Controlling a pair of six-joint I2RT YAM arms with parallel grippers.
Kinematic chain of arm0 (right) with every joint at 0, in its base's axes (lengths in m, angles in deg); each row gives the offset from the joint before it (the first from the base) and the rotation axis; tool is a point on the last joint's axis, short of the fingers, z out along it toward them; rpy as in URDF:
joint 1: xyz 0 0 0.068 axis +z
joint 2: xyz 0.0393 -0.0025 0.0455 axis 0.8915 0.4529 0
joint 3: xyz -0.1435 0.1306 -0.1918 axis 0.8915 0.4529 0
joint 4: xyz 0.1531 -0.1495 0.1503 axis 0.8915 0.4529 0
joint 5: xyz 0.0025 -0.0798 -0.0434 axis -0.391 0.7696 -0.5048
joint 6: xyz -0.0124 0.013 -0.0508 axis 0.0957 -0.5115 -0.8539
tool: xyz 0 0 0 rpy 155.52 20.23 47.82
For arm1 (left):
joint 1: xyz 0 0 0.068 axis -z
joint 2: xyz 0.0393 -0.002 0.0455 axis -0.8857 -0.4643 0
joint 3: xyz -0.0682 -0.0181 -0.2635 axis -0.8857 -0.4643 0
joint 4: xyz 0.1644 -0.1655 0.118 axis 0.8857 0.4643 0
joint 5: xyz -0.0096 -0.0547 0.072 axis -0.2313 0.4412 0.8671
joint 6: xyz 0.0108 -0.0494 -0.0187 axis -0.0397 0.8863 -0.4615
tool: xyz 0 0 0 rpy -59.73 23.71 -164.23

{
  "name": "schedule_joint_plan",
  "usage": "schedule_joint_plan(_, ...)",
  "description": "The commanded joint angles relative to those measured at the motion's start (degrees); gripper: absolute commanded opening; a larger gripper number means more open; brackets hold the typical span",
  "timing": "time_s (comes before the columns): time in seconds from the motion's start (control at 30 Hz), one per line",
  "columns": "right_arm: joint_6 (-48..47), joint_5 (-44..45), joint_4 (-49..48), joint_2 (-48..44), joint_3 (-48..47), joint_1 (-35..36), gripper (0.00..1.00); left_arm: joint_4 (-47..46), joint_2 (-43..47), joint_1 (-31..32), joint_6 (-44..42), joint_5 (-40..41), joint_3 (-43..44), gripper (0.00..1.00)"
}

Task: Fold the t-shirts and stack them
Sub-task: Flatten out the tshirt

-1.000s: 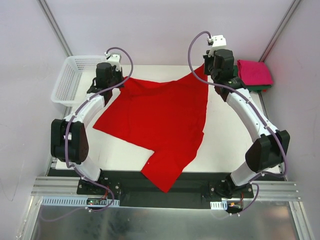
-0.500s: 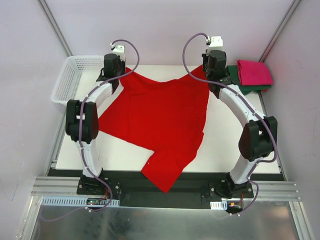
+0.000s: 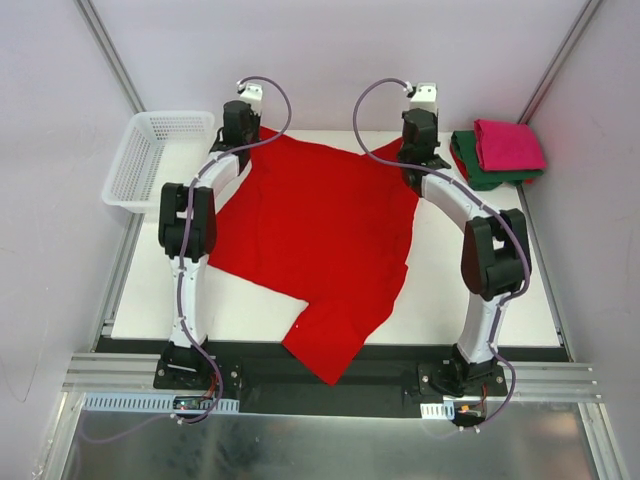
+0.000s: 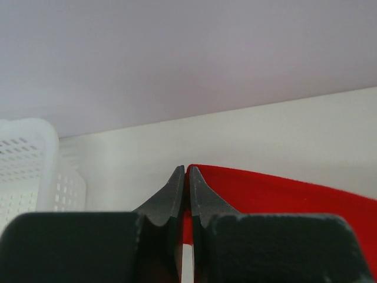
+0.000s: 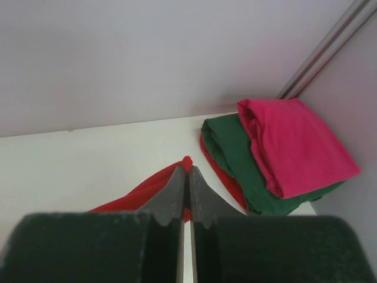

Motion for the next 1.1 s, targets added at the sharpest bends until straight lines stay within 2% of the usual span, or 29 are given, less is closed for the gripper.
schedule_joint_plan(0.0,-4.6,7.5,-8.3,0.7,-2.7,-0.7,0.01,-2.3,-2.9,-0.7,-2.2,1.4,6.6,0.00)
schedule_joint_plan(0.2,-8.3,9.8,-9.4,3.0,-5.9,-1.9,0.01,-2.2,-5.4,-0.8,-2.8,2.1,9.4,0.00)
schedule_joint_plan(0.3,-10.7,10.3,-10.4,4.5,-7.2,-2.3,0.01,-2.8,-6.0,-0.8,-3.6,3.1,9.5,0.04)
schedule_joint_plan(0.37,-11.7,9.8,-10.0,5.5,-8.3,-2.2,0.02,-3.1,-6.3,-0.8,-3.8,3.9,9.6,0.25)
schedule_joint_plan(0.4,-11.7,9.3,-9.2,5.8,-8.8,-2.3,0.20,-3.2,-6.6,-0.8,-3.8,4.1,9.7,0.39)
schedule_joint_plan(0.43,-11.6,8.8,-8.2,6.0,-9.0,-2.3,0.31,-3.5,-6.7,-0.8,-3.8,4.7,9.7,0.64)
schedule_joint_plan(0.47,-11.6,8.1,-7.8,6.0,-9.1,-2.2,0.41,-3.8,-6.9,-0.8,-3.7,5.6,9.7,0.99)
schedule_joint_plan(0.5,-11.4,7.8,-7.6,6.0,-9.2,-2.2,0.63,-4.0,-6.8,-0.8,-3.7,7.4,9.8,0.99)
schedule_joint_plan(0.6,-11.2,7.5,-6.1,5.7,-9.5,-2.3,0.90,-4.6,-6.2,-0.9,-4.9,10.7,9.2,0.99)
schedule_joint_plan(0.8,-7.8,6.2,-1.1,1.0,-8.0,-2.0,0.95,-4.3,0.3,-1.2,-5.0,12.0,3.1,0.99)
schedule_joint_plan(0.87,-3.2,4.0,5.3,-1.1,-7.6,-1.7,0.97,-2.9,3.8,-1.2,-3.8,10.9,1.5,0.99)
schedule_joint_plan(0.97,3.9,-0.5,14.7,-5.7,-5.7,-0.6,0.97,4.1,9.0,-1.2,-0.2,8.4,-0.2,0.99)
schedule_joint_plan(1.07,11.2,-7.1,24.2,-10.4,-3.3,1.0,0.97,8.7,15.9,-1.1,3.9,4.5,-5.6,0.99)
